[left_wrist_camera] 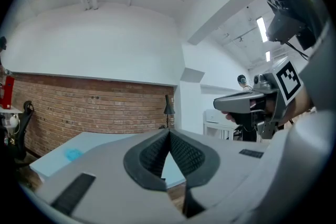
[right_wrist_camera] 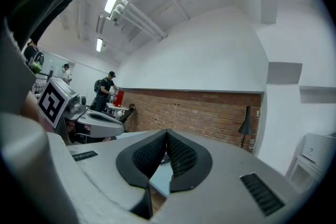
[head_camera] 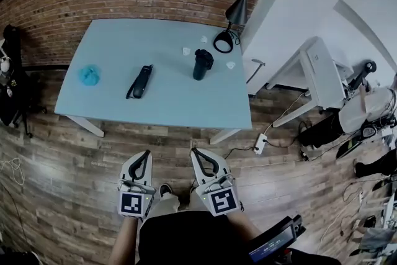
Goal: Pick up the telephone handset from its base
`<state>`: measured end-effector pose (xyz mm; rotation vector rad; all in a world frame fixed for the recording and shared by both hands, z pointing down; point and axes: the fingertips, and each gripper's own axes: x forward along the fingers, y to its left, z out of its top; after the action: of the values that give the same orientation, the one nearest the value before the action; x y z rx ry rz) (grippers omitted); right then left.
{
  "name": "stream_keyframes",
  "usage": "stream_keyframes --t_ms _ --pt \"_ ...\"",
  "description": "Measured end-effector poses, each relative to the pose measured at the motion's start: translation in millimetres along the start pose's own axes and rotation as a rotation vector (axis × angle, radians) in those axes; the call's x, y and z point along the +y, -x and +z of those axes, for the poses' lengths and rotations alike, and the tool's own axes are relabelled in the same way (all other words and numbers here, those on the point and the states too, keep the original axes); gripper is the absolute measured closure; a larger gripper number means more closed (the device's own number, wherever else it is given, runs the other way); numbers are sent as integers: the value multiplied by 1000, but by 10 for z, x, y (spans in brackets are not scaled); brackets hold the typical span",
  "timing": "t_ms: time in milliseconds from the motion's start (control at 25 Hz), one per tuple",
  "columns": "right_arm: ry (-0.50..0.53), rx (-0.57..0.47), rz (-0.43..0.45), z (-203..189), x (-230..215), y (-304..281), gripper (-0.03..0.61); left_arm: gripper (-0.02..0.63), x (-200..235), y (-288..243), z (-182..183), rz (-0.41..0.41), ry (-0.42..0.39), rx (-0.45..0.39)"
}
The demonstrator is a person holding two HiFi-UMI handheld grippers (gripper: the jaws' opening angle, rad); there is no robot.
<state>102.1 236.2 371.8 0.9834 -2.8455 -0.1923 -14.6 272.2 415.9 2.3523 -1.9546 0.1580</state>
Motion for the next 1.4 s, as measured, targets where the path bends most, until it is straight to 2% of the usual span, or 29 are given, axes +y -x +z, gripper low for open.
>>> stream_keyframes --t_ms 120,280,440,640,760,1000,1280,1400 --pt "-4 11 2 -34 -81 -121 571 586 87 -119 -74 9 28 27" --pt "-40 0 -16 -68 -365 -293 571 586 151 -415 -68 24 19 -11" --pt "-46 -21 -1 -125 -739 -510 571 586 171 -774 12 49 2 29" --pt "-89 -57 39 -147 -1194 -801 571 586 270 -1216 160 117 -36 25" --pt "-113 -67 66 -204 -1434 -942 571 586 290 -1430 246 169 -24 14" --pt "-143 -52 100 -388 -1758 -1225 571 586 388 -1686 236 243 -16 64" --pt "-115 -3 96 -543 -1872 -1638 571 586 885 -1899 119 273 5 59" --pt "-93 -3 82 -511 -1892 -1909 571 585 1147 -2064 42 259 20 59"
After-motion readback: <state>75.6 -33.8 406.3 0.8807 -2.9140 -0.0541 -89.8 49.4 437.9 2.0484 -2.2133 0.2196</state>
